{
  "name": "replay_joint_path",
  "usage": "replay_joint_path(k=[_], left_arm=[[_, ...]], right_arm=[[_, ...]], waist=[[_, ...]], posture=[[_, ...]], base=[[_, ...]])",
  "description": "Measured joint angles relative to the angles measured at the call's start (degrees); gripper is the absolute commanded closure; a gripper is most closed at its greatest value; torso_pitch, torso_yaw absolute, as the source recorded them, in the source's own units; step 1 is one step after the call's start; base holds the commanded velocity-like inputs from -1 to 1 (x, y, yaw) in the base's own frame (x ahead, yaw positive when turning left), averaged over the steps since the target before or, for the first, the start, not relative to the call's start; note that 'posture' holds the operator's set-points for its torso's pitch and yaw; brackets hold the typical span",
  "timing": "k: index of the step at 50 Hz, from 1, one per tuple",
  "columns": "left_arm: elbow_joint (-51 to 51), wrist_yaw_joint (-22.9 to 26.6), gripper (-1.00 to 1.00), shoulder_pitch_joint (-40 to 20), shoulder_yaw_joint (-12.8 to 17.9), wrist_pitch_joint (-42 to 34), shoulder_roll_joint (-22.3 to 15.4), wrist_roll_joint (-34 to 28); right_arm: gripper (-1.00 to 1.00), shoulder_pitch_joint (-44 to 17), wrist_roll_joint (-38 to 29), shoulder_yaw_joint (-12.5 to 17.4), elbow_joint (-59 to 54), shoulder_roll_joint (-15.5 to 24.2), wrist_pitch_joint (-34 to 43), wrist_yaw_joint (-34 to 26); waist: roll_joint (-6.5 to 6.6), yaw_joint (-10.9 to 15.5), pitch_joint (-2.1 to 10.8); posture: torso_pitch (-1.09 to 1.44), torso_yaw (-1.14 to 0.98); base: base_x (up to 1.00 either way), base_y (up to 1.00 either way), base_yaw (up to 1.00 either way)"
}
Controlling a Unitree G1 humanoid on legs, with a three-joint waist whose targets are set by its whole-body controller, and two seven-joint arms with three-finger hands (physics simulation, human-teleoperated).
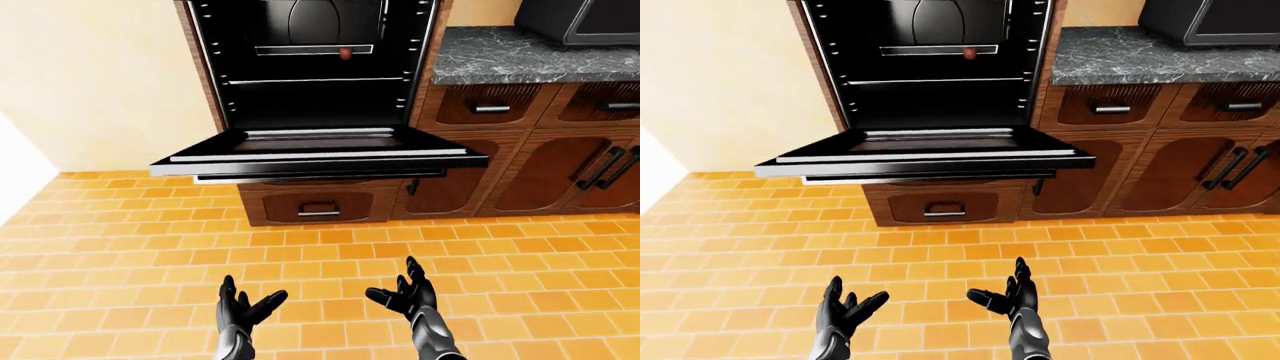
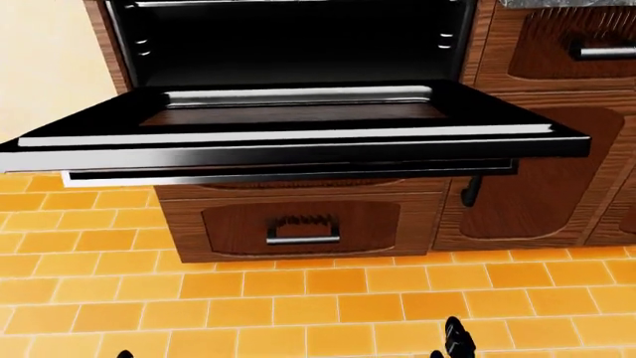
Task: Close the oven door.
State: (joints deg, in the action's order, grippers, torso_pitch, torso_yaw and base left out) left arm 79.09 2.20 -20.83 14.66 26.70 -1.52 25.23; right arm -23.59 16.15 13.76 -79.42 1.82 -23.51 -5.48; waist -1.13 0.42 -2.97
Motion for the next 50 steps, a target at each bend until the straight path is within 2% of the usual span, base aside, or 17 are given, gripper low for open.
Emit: replay_joint_path(k=[3,8,9,11,12,14,18,22,24,26,28,30,34,36,37,41,50], left_arm=[[-0.3,0.3,-1.0,-0.5,-0.3,-0.3,0.6,-0.3],[0.5,0.8,-1.0,0.0,-0.4,-1.0,1.2,-0.6],[0.3,0.9,-1.0,-0.1,-0.3,-0.8,1.1,-0.6],[-0.4,1.0,-1.0,-0.2,0.0,0.0,0.6,-0.4],[-0.5,1.0,-1.0,-0.5,0.0,0.1,0.0,-0.4],[-0.8,0.6,-1.0,0.0,0.6,0.5,-1.2,-0.1],[0.6,-0.4,-1.0,0.8,0.5,0.3,-0.5,0.2],[-0.2,0.3,-1.0,0.0,0.0,0.0,0.2,-0.4],[-0.4,0.7,-1.0,-0.1,0.0,0.2,0.3,-0.5],[-0.3,1.0,-1.0,0.1,-0.2,0.1,1.0,-0.6],[0.5,1.2,-1.0,0.4,-0.4,-0.4,1.5,-0.8],[0.7,1.2,-1.0,0.4,-0.4,-0.7,1.4,-0.8],[-0.1,1.0,-1.0,0.0,-0.3,-0.2,1.1,-0.9],[-0.2,0.9,-1.0,0.0,-0.3,0.1,1.0,-1.0],[-0.2,0.9,-1.0,0.0,-0.3,0.0,0.6,-1.0],[0.0,0.4,-1.0,0.7,0.6,0.4,-0.5,-0.4],[0.0,1.0,-1.0,0.4,-0.1,0.1,0.6,-0.8]], right_arm=[[-1.0,-0.3,0.3,0.2,0.7,0.8,-1.0,0.3],[-1.0,0.3,0.7,0.5,0.1,1.0,-1.2,0.6],[-1.0,0.2,0.7,0.5,0.2,0.9,-1.3,0.5],[-1.0,-0.6,0.8,0.5,0.7,0.5,-1.6,-0.1],[-1.0,-0.6,0.9,0.5,1.2,-0.1,-1.9,-0.3],[-1.0,-0.1,0.6,-0.3,0.4,-1.5,-1.6,-1.0],[-1.0,0.8,0.2,-0.3,-1.4,-1.0,0.0,-1.3],[-1.0,-0.1,0.5,0.2,0.5,0.0,-1.5,-0.9],[-1.0,-0.2,0.6,0.2,0.9,0.1,-2.3,-0.9],[-1.0,0.3,0.7,0.4,0.6,0.8,-2.6,-0.7],[-1.0,1.1,0.9,0.8,0.1,0.9,-2.8,-0.4],[-1.0,1.0,1.0,0.8,-0.3,0.7,-2.6,-0.3],[-1.0,0.5,0.9,0.7,0.1,0.6,-2.5,-0.7],[-1.0,0.3,0.9,0.7,0.1,0.6,-2.6,-0.8],[-1.0,0.2,0.9,0.7,0.3,0.1,-2.6,-0.8],[-1.0,0.5,0.5,-0.1,-0.5,-1.2,-2.0,-1.5],[-1.0,-0.1,3.5,1.6,0.6,-0.2,-3.0,-3.4]], waist=[[-2.61,-1.9,0.71],[-2.33,-2.8,2.67],[-1.44,-2.9,2.3],[3.95,-1.6,1.51],[5.21,-0.4,1.0],[4.63,0.9,-0.16],[3.52,1.5,0.53],[-2.16,0.2,-0.52],[-4.8,-0.6,0.15],[-4.32,-2.5,0.38],[-4.07,-2.7,1.57],[-3.2,-2.7,1.9],[1.41,-2.7,1.07],[4.99,-2.2,1.66],[5.39,-1.4,1.82],[4.7,0.3,1.7],[3.64,-0.5,2.09]], posture=[[0.0,0.0],[0.0,0.0],[0.0,0.0],[0.0,0.0],[0.0,0.0],[0.0,0.0],[0.0,0.0],[0.0,0.0],[0.0,0.0],[0.0,0.0],[0.0,0.0],[0.0,0.0],[0.0,0.0],[0.0,0.0],[0.0,0.0],[0.0,0.0],[0.0,0.0]], base=[[0.0,1.0,0.0],[0.0,1.0,0.0],[0.0,0.19,0.0],[0.0,0.0,0.0],[0.0,0.0,0.0],[0.0,0.0,0.0],[0.0,0.35,0.0],[0.0,0.78,0.0],[0.0,0.77,0.0],[0.0,0.78,0.0],[0.0,0.77,0.0],[0.0,0.78,0.0],[0.0,0.78,0.0],[0.0,0.78,0.0],[0.0,0.78,0.0],[0.0,0.58,0.0],[0.03,0.0,0.0]])
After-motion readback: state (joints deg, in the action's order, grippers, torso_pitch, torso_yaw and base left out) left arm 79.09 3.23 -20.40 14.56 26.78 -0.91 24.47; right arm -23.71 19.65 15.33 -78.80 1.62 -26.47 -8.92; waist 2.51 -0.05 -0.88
